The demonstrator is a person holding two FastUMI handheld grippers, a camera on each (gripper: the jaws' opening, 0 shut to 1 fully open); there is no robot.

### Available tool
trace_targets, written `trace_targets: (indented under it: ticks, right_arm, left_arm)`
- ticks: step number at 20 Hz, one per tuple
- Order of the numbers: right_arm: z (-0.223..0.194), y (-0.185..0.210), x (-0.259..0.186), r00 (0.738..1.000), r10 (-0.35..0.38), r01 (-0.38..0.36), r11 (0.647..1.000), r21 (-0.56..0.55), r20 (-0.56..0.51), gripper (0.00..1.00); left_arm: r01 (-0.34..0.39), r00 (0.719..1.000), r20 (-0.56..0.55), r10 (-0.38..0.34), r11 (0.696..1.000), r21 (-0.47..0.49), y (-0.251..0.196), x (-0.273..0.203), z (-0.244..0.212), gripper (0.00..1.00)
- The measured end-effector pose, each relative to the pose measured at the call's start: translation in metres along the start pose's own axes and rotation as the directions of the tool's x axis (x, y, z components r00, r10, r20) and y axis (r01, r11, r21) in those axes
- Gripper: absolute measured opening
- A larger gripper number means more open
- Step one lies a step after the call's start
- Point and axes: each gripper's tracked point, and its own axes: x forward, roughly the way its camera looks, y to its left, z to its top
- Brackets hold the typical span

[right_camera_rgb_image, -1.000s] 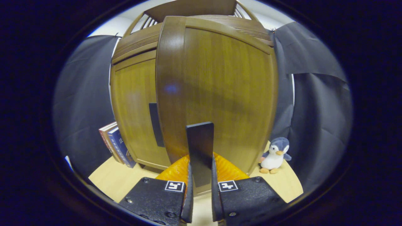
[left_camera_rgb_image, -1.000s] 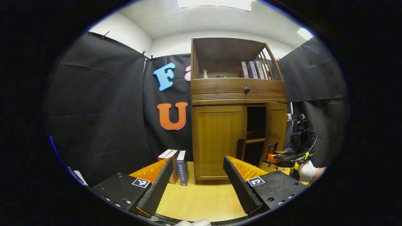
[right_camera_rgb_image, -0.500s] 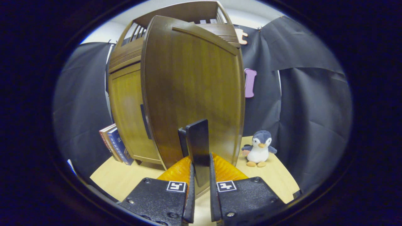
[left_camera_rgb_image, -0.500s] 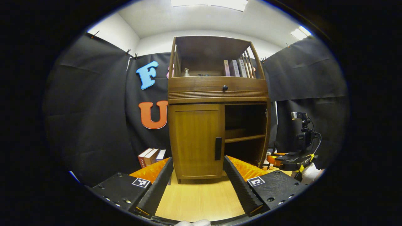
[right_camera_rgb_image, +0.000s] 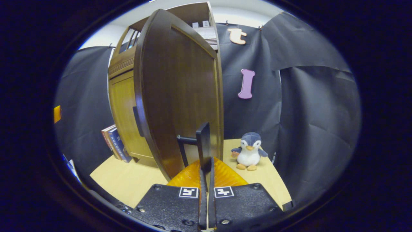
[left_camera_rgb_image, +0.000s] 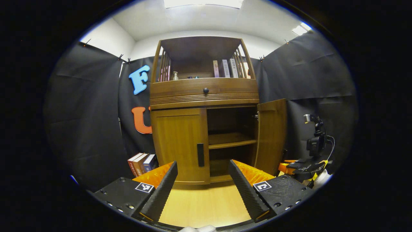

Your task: Open the right door of the double-door shoe cabinet with the right hand, and open the left door with the left hand.

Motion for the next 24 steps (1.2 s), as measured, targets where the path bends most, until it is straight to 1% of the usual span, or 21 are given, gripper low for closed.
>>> trace_targets:
  ticks: [4,9,13,14,15,18,21,23,24]
  right_arm:
    - [0.003,-0.014,-0.002,0.998,0.069,-0.069,0.997,-0.032,-0.004,0.05]
    - [0.005,-0.027,-0.004,0.989,0.146,-0.146,0.989,-0.033,-0.013,0.05]
    - [0.006,-0.043,-0.004,0.983,0.182,-0.183,0.983,-0.032,-0.019,0.05]
    - [0.007,-0.048,-0.005,0.982,0.189,-0.189,0.982,-0.028,-0.020,0.05]
    - [0.005,-0.054,-0.008,0.981,0.191,-0.192,0.981,-0.022,-0.020,0.05]
    - [0.002,-0.067,-0.011,0.979,0.200,-0.201,0.979,-0.019,-0.022,0.05]
    - [0.006,-0.088,-0.009,0.981,0.194,-0.194,0.981,-0.012,-0.027,0.05]
    - [0.006,-0.091,-0.008,0.974,0.224,-0.223,0.975,0.012,-0.036,0.04]
    - [0.006,-0.090,-0.007,0.971,0.236,-0.236,0.972,0.005,-0.038,0.04]
  left_arm:
    - [-0.021,1.000,-0.002,0.021,1.000,-0.001,-0.048,-0.009,0.007,0.96]
    - [-0.063,0.998,-0.003,0.063,0.998,0.015,-0.085,-0.019,0.014,0.96]
    - [-0.100,0.995,-0.007,0.100,0.995,0.010,-0.107,-0.030,0.019,0.96]
    - [-0.108,0.994,-0.005,0.108,0.994,0.007,-0.109,-0.030,0.014,1.00]
    - [-0.115,0.993,-0.006,0.115,0.993,0.007,-0.111,-0.032,0.014,0.96]
    - [-0.126,0.992,-0.009,0.126,0.992,0.006,-0.123,-0.036,0.013,0.96]
    - [-0.134,0.991,-0.003,0.134,0.991,0.007,-0.132,-0.039,0.017,0.96]
    - [-0.138,0.990,0.000,0.138,0.990,0.004,-0.136,-0.041,0.017,0.96]
    - [-0.141,0.990,0.002,0.141,0.990,0.002,-0.137,-0.041,0.016,1.00]
